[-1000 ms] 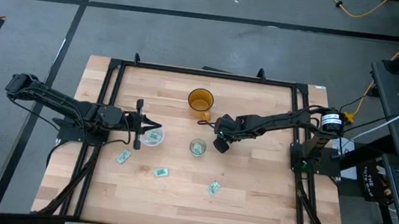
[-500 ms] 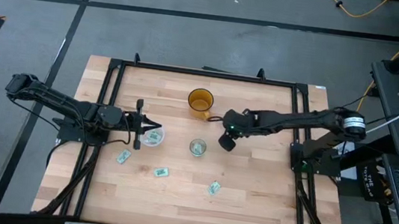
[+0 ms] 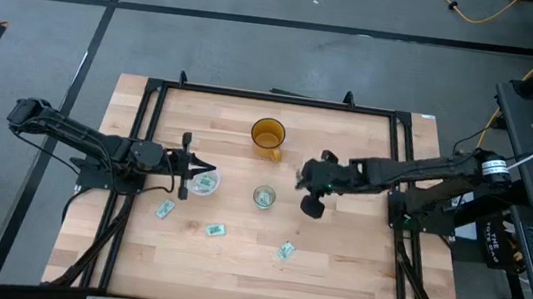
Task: Pick and place Stevia / Truvia into bins
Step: Put the stevia packet into the glass tupperware
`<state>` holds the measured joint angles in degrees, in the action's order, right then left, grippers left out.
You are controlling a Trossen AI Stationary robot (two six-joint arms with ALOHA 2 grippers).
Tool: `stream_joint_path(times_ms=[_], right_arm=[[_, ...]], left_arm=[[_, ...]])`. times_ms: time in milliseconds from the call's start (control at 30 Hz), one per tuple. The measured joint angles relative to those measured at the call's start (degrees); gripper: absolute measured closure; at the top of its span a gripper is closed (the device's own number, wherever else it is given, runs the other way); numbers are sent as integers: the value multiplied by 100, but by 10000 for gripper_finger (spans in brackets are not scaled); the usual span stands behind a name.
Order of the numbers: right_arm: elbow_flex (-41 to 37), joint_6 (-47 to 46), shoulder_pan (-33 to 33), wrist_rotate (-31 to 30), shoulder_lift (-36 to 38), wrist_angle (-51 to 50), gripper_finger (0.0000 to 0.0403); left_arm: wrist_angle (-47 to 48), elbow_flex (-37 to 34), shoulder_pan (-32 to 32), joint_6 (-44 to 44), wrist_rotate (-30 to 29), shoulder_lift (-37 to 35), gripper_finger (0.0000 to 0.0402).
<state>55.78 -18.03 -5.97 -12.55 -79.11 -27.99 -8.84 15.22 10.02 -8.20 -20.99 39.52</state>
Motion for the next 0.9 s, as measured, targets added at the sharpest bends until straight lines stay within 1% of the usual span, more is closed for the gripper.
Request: stream_joint_path(times_ms=[133, 267, 433, 900], right_arm=[[-1, 378, -304, -20, -115, 409, 403], [-1, 674, -521, -228, -205, 660, 403], [-1, 679, -588, -355, -223, 687, 403], [-1, 459, -586, -281, -223, 1065, 403]], left_arm=[[2, 0, 0, -1, 2, 0, 396], [0, 0, 0, 4, 4, 0, 399], [2, 0, 0, -1, 7, 0, 397], [2, 0, 0, -3, 8, 0, 395]])
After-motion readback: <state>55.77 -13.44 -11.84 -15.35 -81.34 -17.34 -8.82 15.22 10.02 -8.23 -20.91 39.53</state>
